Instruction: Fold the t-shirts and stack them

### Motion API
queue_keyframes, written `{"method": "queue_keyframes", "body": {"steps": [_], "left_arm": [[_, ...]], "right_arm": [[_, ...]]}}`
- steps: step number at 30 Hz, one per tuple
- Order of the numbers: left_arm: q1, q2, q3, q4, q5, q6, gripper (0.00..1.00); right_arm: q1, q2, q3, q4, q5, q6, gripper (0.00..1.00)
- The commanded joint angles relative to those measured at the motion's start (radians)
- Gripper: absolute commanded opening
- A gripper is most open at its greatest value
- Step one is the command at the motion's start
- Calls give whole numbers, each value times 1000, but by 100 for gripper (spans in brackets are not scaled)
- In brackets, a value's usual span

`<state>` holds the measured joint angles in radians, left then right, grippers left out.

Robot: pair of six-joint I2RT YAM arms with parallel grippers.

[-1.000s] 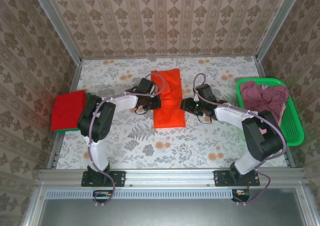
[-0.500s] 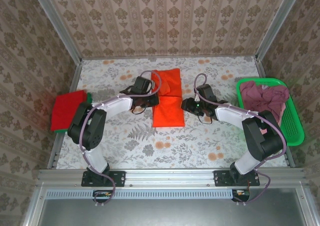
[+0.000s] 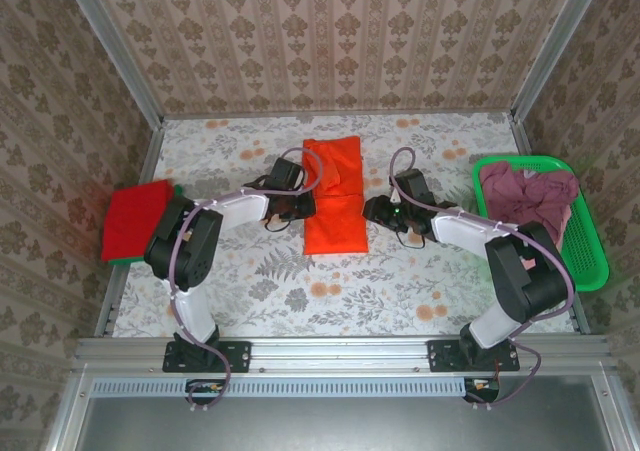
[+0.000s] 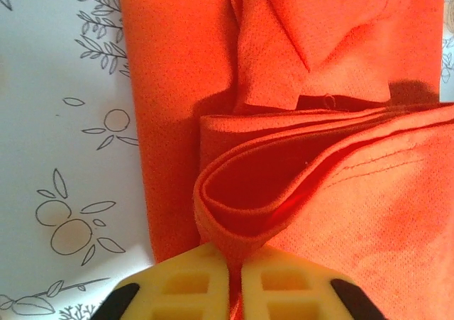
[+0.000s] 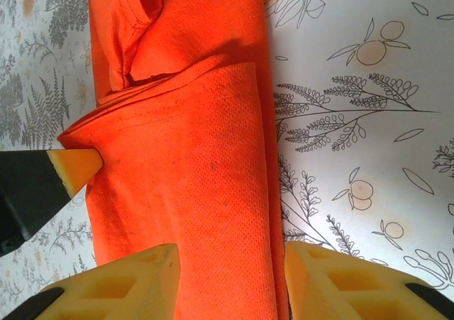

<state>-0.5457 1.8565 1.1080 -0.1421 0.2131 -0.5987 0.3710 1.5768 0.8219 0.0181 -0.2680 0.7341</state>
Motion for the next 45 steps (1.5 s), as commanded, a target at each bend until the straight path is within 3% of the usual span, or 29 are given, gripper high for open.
{"method": "queue_keyframes", "body": {"steps": [1, 3, 7, 12, 22, 34, 37, 45], "left_arm": [[10, -13, -16, -23, -45, -10, 15], [11, -30, -26, -34, -68, -12, 20], [6, -87, -53, -45, -83, -11, 49], [-18, -196, -125, -59, -79, -35, 65], [-69, -362, -371, 45, 75, -182, 71], [-100, -363, -422, 125, 117, -219, 74], [-101, -358, -425, 142, 125, -223, 73], [-103, -353, -448, 161, 132, -234, 71]], "right_arm": [[-5, -55, -18, -24, 14, 4, 44], [-7, -72, -28, -35, 16, 3, 44], [-9, -108, -43, -56, 7, 10, 45], [4, -136, -80, -57, -43, 75, 47], [75, -80, -154, -26, -121, 184, 50], [111, 21, -184, 104, -187, 254, 50], [112, 19, -191, 121, -174, 259, 42], [113, 26, -196, 146, -166, 260, 9]]}}
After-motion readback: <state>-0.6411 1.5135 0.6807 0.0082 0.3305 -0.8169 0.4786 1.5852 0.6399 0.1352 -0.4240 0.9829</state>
